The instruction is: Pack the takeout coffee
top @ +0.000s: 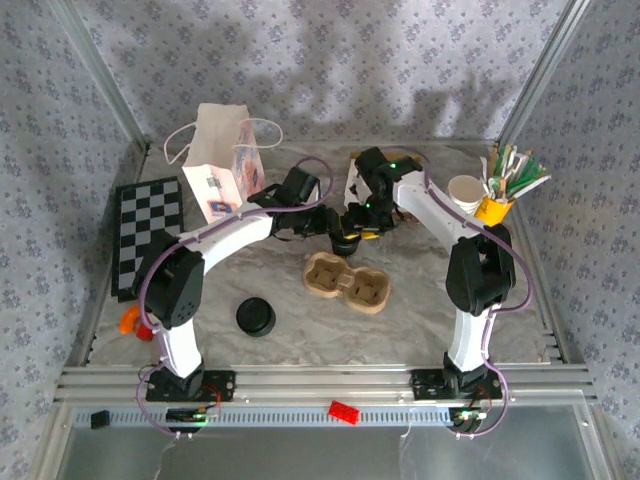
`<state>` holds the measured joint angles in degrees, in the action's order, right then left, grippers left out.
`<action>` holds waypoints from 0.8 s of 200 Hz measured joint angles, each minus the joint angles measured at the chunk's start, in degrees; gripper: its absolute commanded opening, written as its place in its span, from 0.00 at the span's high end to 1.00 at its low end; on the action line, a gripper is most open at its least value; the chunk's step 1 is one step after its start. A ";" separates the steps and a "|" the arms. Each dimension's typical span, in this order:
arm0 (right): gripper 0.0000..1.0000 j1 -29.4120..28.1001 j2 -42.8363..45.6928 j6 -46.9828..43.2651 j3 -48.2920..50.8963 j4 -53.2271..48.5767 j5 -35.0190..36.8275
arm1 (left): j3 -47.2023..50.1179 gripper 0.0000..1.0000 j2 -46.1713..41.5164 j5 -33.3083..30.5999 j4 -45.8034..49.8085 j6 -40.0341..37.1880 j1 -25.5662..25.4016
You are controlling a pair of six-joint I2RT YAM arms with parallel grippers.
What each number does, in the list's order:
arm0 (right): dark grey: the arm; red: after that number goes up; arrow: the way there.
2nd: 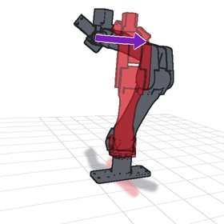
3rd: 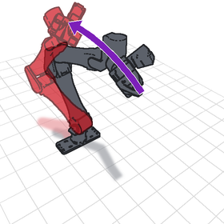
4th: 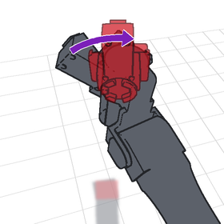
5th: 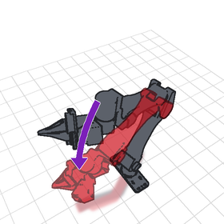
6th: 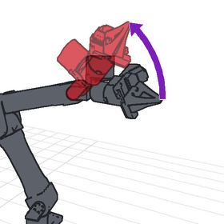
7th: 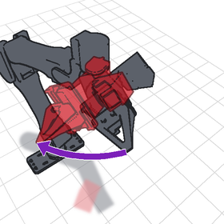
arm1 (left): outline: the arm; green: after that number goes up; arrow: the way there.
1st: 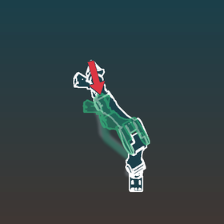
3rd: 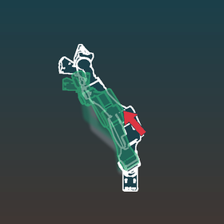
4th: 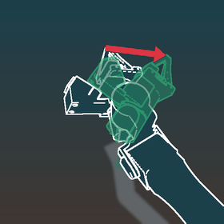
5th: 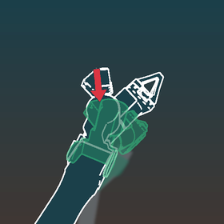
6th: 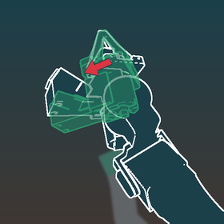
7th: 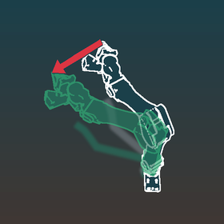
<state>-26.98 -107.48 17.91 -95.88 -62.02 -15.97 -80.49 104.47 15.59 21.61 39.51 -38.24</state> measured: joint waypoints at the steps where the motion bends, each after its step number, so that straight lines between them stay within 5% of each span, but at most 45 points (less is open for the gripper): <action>1: 0.54 0.00 0.00 -0.02 -0.02 -0.02 0.04 | -0.04 0.66 0.02 0.00 0.07 0.00 0.00; 103: 0.40 -0.09 6.84 -2.10 -1.09 -0.26 1.49 | -4.90 0.58 -0.70 -2.91 2.05 -0.44 0.44; 160: 0.38 -9.22 15.69 -7.85 7.63 0.07 7.21 | 3.78 0.54 -18.01 -8.02 2.91 -0.50 1.29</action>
<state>-36.21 -91.79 10.07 -88.25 -61.95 -8.75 -76.71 86.46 7.57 24.51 39.00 -36.95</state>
